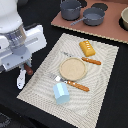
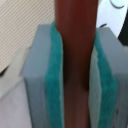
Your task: Interact with the objects in diverse but meaningful ways.
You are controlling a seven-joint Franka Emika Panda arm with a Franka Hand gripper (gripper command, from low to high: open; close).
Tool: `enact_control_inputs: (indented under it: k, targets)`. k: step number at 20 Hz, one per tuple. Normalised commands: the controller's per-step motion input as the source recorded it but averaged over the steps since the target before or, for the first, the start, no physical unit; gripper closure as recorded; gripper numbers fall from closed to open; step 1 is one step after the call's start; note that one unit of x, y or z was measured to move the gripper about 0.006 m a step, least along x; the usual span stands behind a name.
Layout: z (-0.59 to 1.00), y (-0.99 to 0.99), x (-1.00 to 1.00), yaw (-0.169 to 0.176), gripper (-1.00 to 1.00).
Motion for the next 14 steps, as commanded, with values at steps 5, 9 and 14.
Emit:
enact_control_inputs:
  k: [5, 9, 14]
  targets:
    - [0.28, -0.40, 0.76, -0.053, 1.00]
    - [0.27, -0.29, 0.81, -0.057, 1.00]
    - [0.15, -0.35, 0.68, -0.059, 1.00]
